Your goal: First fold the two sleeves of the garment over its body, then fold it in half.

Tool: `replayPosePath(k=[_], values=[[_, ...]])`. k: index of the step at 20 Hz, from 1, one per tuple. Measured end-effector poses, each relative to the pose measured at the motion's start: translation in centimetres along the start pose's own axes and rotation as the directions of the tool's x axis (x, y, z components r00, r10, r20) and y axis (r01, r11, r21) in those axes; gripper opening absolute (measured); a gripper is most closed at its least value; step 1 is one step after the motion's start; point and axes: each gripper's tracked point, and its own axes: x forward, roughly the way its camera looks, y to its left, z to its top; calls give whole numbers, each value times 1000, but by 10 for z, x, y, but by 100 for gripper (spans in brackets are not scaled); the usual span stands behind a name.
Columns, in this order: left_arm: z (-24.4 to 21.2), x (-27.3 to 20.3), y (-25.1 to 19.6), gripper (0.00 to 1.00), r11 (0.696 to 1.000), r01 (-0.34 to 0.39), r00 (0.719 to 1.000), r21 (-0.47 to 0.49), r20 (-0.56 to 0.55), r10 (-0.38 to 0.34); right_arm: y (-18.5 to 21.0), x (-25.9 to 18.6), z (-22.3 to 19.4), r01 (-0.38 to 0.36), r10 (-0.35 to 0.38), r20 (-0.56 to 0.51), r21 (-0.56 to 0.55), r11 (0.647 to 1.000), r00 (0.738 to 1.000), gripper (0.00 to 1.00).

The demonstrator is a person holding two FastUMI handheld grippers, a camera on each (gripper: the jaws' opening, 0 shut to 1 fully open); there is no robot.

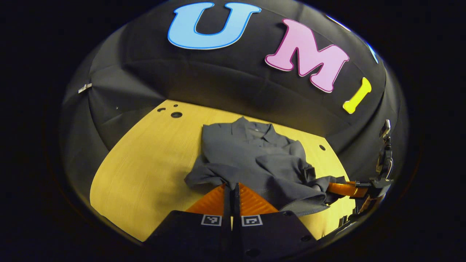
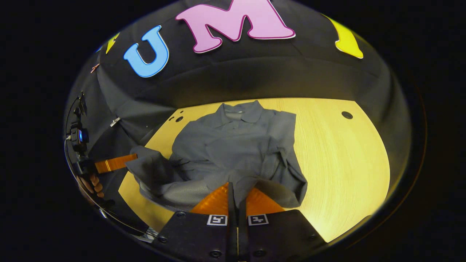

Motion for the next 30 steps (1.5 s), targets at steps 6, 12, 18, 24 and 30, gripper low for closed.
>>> replayPosePath(k=[6, 12, 18, 24, 30], values=[[54, 53, -16, 5, 1000, 20, 997, 17, 70, -21, -20, 36, 46, 5, -6, 51, 18, 1000, 999, 6], [90, 111, -12, 5, 999, 14, 993, -29, 116, -11, -41, 79, 98, 23, -31, 110, 80, 997, 993, 6], [99, 174, 19, 5, 993, -31, 993, -114, 110, 44, -63, 127, 128, 55, -72, 123, 136, 989, 990, 6], [91, 224, 27, 5, 997, -53, 995, -55, 84, 58, -87, 179, 123, 98, -117, 76, 211, 973, 990, 11], [84, 239, 29, 8, 996, -78, 994, -49, 74, 81, -98, 200, 109, 127, -139, 38, 220, 967, 990, 27]])
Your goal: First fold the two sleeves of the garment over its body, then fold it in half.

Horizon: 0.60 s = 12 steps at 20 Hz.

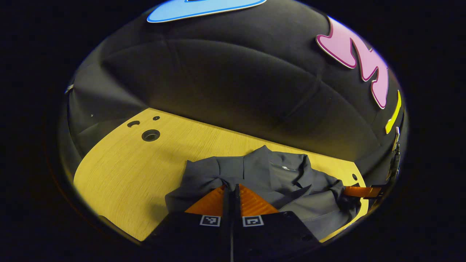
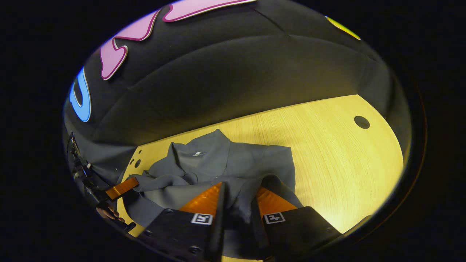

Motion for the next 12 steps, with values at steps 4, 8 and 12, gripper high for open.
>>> replayPosePath(k=[4, 8, 12], values=[[12, -18, 0, 28, 999, -21, 1000, 50, 21, 20, 7, -15, 2, -12, 13, 22, -47, 999, 1000, 80], [40, -58, -5, 79, 997, -18, 995, 72, 97, 11, 10, -52, 14, 17, -5, 93, -127, 992, 996, 99], [58, -114, -4, 96, 997, -24, 986, 74, 167, 11, 17, -103, 27, 47, -16, 181, -166, 985, 983, 99]])
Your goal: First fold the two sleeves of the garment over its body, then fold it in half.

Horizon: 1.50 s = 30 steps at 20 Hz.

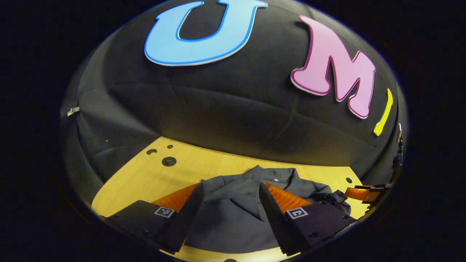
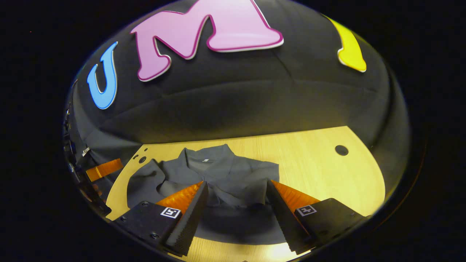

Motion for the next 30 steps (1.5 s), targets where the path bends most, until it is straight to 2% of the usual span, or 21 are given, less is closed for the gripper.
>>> replayPosePath(k=[6, 9, 12, 16, 20, 24, 26, 27, 30], values=[[24, -97, 14, 96, 1000, 9, 995, -11, 100, -7, 9, -95, 24, 57, -47, 139, -70, 996, 989, 99], [26, -145, 25, 96, 999, -11, 990, 34, 139, 6, 18, -144, 31, 87, -69, 211, -80, 993, 975, 98], [19, -197, 40, 96, 995, -64, 983, 81, 178, 49, 22, -188, 31, 119, -94, 274, -76, 990, 957, 99], [-7, -255, 34, 96, 996, -14, 978, 93, 206, -5, 26, -235, 13, 138, -115, 319, -53, 989, 941, 99], [-47, -311, 32, 95, 994, -40, 981, 106, 192, 19, 30, -286, -19, 166, -143, 363, -32, 986, 921, 99], [-87, -351, 20, 96, 994, -25, 986, 105, 168, 7, 45, -318, -70, 151, -139, 296, -17, 988, 945, 99], [-92, -361, 7, 92, 991, 29, 988, 128, 145, -48, 51, -326, -92, 139, -130, 264, -13, 990, 956, 99], [-95, -363, 3, 96, 989, 49, 990, 138, 126, -67, 51, -327, -105, 140, -129, 242, -26, 990, 962, 99], [-96, -369, -3, 96, 982, 86, 987, 168, 122, -107, 52, -332, -130, 149, -146, 185, -4, 989, 972, 99]])
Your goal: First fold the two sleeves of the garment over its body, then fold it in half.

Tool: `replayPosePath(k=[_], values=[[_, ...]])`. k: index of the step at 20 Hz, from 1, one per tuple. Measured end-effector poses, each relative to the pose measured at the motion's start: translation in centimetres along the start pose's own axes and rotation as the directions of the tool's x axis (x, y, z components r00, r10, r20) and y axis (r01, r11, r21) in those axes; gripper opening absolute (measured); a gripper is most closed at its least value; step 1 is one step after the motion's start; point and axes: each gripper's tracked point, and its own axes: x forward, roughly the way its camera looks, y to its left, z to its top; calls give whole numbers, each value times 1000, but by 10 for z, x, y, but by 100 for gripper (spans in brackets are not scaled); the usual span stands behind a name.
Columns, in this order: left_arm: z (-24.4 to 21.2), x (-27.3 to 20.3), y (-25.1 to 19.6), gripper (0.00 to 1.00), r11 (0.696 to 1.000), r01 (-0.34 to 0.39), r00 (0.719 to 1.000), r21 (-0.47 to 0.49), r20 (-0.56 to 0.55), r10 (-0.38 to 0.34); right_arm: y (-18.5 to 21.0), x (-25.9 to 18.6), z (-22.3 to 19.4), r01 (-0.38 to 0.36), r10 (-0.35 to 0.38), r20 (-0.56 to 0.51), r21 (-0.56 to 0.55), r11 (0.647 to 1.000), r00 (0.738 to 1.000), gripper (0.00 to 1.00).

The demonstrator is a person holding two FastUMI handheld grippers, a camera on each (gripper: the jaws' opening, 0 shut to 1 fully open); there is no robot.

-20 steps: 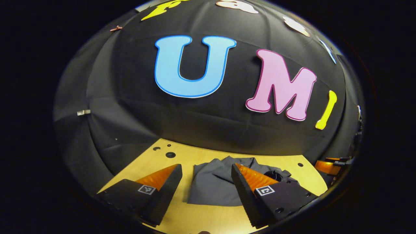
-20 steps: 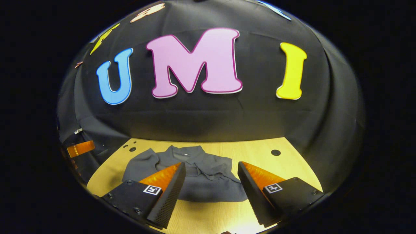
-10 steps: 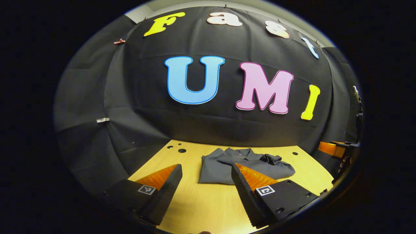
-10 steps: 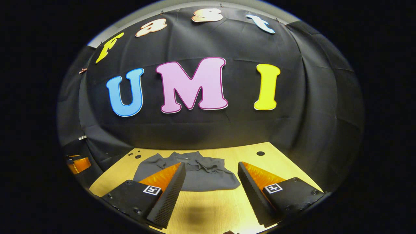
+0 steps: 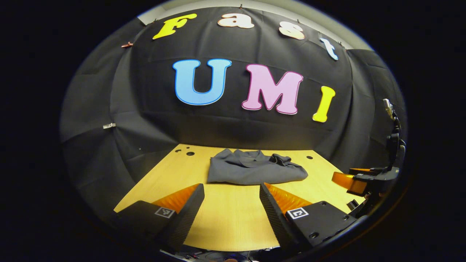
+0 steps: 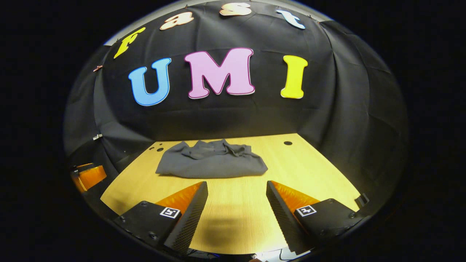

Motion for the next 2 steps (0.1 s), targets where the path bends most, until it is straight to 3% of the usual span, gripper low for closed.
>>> replayPosePath(k=[2], values=[[-4, 2, -1, 96, 1000, 14, 1000, 5, -10, -14, 8, -8, -8, -5, 5, -13, 24, 1000, 1000, 99]])
